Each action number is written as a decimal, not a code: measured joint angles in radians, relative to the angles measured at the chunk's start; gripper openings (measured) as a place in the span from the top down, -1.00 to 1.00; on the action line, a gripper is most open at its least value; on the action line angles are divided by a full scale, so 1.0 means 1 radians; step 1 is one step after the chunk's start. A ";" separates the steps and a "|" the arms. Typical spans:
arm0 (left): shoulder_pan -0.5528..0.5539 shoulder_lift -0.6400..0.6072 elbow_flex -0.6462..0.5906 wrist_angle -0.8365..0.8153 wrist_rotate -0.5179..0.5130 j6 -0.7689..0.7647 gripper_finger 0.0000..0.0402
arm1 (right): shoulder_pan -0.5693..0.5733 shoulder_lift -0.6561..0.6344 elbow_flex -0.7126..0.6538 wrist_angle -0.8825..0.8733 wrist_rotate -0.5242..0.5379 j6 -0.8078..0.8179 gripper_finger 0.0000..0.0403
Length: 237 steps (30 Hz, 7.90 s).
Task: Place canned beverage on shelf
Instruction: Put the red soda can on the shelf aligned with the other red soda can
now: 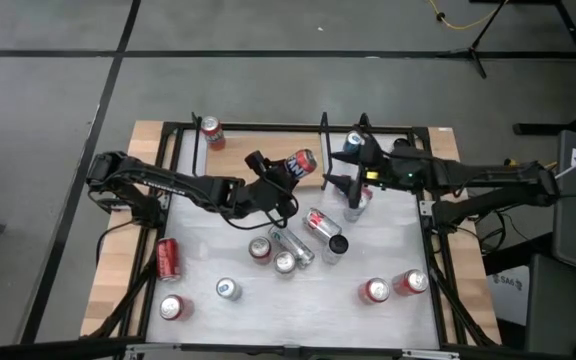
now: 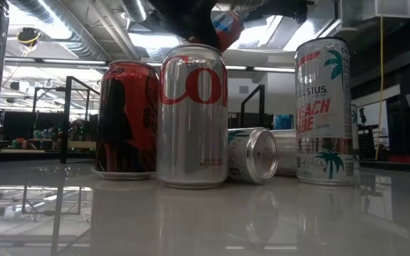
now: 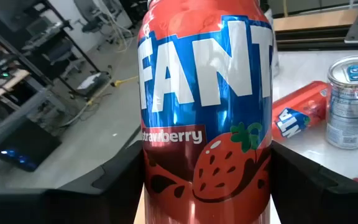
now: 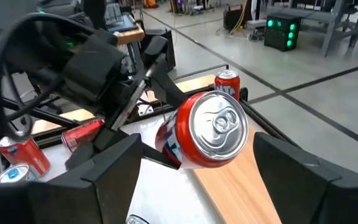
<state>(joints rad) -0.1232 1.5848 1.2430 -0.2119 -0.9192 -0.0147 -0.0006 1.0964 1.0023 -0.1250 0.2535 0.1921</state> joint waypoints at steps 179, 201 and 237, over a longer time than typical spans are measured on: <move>-0.014 -0.118 -0.001 -0.556 0.049 -0.324 -0.61 | -0.317 0.596 0.137 0.472 -0.325 -0.227 -0.41; 0.175 -0.156 0.000 -0.536 0.341 -0.213 -0.61 | -0.328 0.807 0.136 0.568 -0.351 -0.275 -0.41; 0.184 -0.156 0.000 -0.526 0.341 -0.211 -0.61 | -0.293 0.837 0.155 0.591 -0.351 -0.275 -0.41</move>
<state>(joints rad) 0.0608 1.4292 1.2430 -0.7381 -0.5780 -0.2256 -0.2935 1.9331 1.1571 0.4662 -0.0979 -0.0834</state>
